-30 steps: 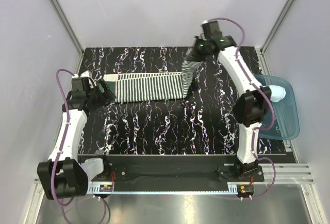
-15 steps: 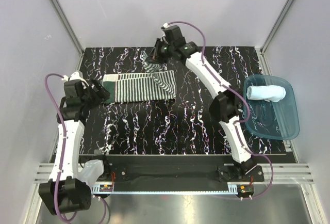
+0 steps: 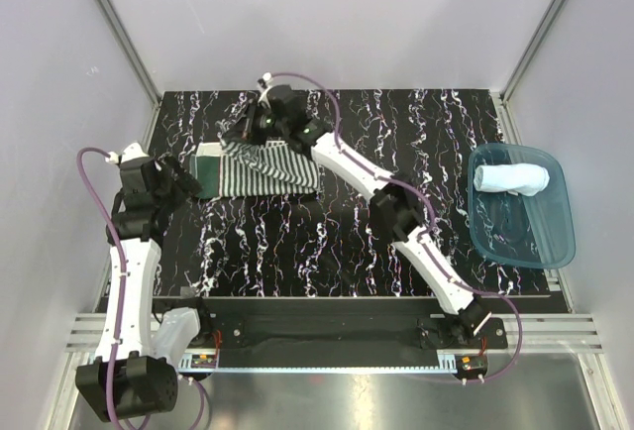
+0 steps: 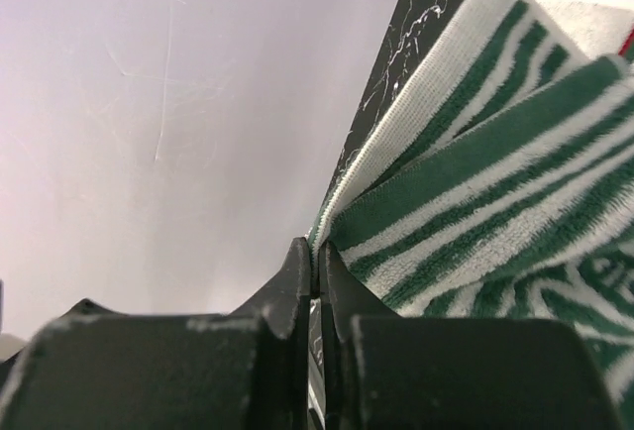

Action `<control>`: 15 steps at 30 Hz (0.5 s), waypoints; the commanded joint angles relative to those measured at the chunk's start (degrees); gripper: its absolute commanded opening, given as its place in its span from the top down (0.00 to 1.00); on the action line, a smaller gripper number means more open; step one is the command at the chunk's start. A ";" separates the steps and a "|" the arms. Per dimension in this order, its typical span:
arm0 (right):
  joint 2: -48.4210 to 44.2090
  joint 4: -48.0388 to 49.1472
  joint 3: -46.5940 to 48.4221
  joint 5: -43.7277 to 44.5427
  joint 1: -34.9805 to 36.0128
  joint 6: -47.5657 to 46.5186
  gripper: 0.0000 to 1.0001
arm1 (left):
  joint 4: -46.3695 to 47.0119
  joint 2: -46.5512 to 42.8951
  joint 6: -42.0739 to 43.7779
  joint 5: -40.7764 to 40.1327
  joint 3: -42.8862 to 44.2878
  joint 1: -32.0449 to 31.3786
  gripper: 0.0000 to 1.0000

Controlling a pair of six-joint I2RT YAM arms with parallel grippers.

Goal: Roll the towels
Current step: Fold the towel

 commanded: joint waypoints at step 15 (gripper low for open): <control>-0.22 18.99 -7.66 -3.42 1.50 2.85 0.00 | 0.26 0.85 0.24 -4.22 1.66 0.52 0.12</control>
